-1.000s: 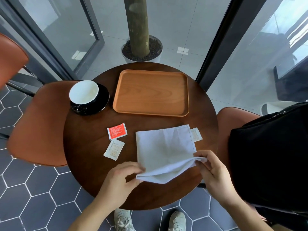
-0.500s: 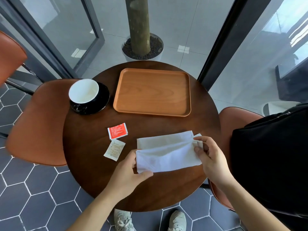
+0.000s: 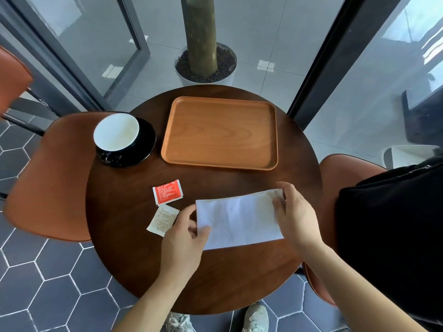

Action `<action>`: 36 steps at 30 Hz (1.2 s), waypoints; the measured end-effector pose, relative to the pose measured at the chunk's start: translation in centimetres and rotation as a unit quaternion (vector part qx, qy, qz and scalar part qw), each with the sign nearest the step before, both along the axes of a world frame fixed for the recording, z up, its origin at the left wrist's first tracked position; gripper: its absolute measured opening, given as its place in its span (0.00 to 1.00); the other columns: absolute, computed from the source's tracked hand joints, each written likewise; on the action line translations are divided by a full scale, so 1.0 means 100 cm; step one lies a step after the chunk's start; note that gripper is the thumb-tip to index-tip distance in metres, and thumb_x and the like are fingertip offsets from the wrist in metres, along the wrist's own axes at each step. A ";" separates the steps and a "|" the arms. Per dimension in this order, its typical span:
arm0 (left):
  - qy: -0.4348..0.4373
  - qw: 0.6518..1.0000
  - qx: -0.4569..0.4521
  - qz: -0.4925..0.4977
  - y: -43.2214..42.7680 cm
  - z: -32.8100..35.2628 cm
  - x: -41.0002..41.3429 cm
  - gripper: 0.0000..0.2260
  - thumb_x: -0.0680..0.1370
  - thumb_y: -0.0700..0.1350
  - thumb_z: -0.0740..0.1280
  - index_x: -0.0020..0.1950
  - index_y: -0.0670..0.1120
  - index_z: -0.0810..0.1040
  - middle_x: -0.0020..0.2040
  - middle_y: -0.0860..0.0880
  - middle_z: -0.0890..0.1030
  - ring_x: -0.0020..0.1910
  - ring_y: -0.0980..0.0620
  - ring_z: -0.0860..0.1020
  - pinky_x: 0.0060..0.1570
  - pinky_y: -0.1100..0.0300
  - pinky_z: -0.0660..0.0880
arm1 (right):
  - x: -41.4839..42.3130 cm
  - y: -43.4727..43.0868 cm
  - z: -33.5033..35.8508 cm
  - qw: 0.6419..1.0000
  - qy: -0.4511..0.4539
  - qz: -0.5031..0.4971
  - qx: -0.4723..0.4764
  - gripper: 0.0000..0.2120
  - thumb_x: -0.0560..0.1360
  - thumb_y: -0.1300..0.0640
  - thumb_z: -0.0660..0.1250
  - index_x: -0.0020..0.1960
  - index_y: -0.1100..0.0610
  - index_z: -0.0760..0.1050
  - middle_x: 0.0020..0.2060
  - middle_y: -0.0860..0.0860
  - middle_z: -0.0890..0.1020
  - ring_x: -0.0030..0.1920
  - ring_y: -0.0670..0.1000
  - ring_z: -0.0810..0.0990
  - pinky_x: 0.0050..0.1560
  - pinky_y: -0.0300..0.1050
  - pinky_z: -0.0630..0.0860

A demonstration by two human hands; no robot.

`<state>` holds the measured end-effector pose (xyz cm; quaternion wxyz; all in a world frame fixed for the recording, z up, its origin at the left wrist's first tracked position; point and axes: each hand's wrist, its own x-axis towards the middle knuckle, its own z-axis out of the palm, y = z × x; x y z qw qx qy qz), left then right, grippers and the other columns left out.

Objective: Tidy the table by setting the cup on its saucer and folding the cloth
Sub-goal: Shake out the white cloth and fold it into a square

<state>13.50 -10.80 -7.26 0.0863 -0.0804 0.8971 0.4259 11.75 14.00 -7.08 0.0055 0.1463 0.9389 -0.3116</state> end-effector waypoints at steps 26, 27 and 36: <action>0.089 0.896 -0.344 -0.267 0.028 -0.040 -0.016 0.35 0.82 0.66 0.47 0.82 0.45 0.49 0.82 0.42 0.50 0.81 0.44 0.49 0.77 0.41 0.57 | 0.012 -0.010 -0.032 0.918 -0.035 0.278 0.281 0.36 0.83 0.33 0.45 0.82 0.57 0.51 0.82 0.53 0.52 0.82 0.54 0.45 0.79 0.57 0.40; 0.088 0.896 -0.344 -0.265 0.028 -0.040 -0.015 0.35 0.82 0.66 0.47 0.82 0.46 0.50 0.82 0.42 0.51 0.81 0.44 0.49 0.77 0.41 0.58 | 0.012 -0.010 -0.033 0.919 -0.028 0.276 0.280 0.36 0.83 0.33 0.45 0.82 0.56 0.52 0.82 0.53 0.52 0.82 0.54 0.45 0.79 0.57 0.40; 0.082 0.901 -0.352 -0.240 0.029 -0.031 -0.012 0.36 0.81 0.66 0.48 0.82 0.44 0.52 0.82 0.41 0.52 0.81 0.42 0.49 0.77 0.41 0.57 | 0.017 0.002 -0.034 0.925 -0.015 0.280 0.259 0.36 0.83 0.33 0.44 0.82 0.54 0.47 0.82 0.51 0.49 0.81 0.53 0.38 0.79 0.58 0.40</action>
